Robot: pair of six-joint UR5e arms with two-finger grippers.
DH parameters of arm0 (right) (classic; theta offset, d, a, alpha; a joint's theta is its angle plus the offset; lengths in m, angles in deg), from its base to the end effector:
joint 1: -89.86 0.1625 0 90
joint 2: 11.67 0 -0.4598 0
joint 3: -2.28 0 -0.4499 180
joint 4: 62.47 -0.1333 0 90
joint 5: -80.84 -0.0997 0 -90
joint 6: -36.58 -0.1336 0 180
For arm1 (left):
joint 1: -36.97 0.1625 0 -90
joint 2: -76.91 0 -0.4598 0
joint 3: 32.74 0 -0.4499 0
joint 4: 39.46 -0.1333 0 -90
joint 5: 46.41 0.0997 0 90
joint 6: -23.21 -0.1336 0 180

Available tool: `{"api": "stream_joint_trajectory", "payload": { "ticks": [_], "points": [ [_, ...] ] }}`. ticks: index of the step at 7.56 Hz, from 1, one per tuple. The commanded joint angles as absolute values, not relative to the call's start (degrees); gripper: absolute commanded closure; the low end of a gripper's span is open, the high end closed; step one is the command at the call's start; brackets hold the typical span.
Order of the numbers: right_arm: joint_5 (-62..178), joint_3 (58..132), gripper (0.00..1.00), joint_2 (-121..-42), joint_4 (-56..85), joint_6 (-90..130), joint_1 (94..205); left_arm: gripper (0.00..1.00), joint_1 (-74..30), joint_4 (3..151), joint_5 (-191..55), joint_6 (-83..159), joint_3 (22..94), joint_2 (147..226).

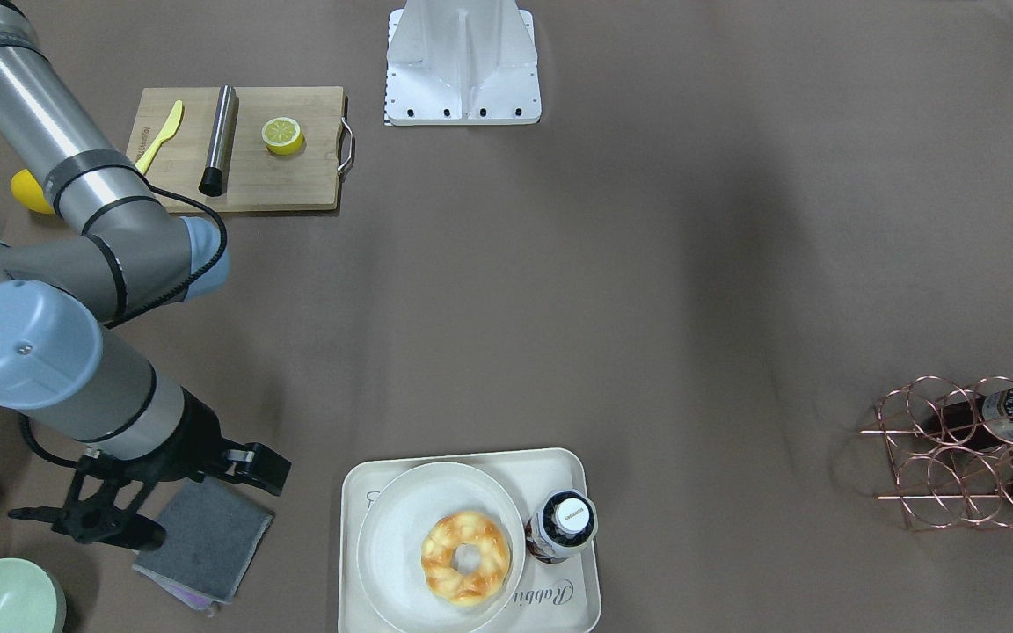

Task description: Place donut on tray

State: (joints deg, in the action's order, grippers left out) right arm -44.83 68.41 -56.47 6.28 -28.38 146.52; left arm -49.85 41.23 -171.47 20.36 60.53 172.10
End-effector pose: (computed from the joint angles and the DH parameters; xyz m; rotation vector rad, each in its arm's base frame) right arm -0.4441 -0.7758 0.3353 0.0213 -0.9327 0.2803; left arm -0.0240 -0.5869 0.6651 -0.0161 0.6121 0.0974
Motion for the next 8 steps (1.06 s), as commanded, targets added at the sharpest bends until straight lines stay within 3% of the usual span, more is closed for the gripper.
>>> {"api": "stream_joint_trajectory", "payload": {
  "ticks": [1, 3, 5, 6, 8],
  "points": [
    [-50.8, 81.6, 0.0, -69.01, 8.64, -26.44, 150.4, 0.02, -49.95, 41.23, -171.48, 20.22, 60.69, 171.66],
    [-51.26, 93.81, 0.0, -83.31, 9.94, -17.02, 152.95, 0.02, -50.04, 41.31, -171.56, 20.13, 60.86, 171.57],
    [-51.17, 107.25, 0.0, -95.02, 23.59, -3.05, 157.69, 0.02, -50.13, 41.23, -171.56, 20.13, 60.95, 171.57],
    [-51.09, 110.62, 0.0, -100.12, 26.97, 4.42, 160.58, 0.02, -50.13, 41.23, -171.56, 20.05, 60.95, 171.48],
    [-50.47, 108.21, 0.0, -107.19, 29.53, 24.61, 168.13, 0.02, -50.04, 41.31, -171.56, 19.96, 60.86, 171.48]
  ]
}}
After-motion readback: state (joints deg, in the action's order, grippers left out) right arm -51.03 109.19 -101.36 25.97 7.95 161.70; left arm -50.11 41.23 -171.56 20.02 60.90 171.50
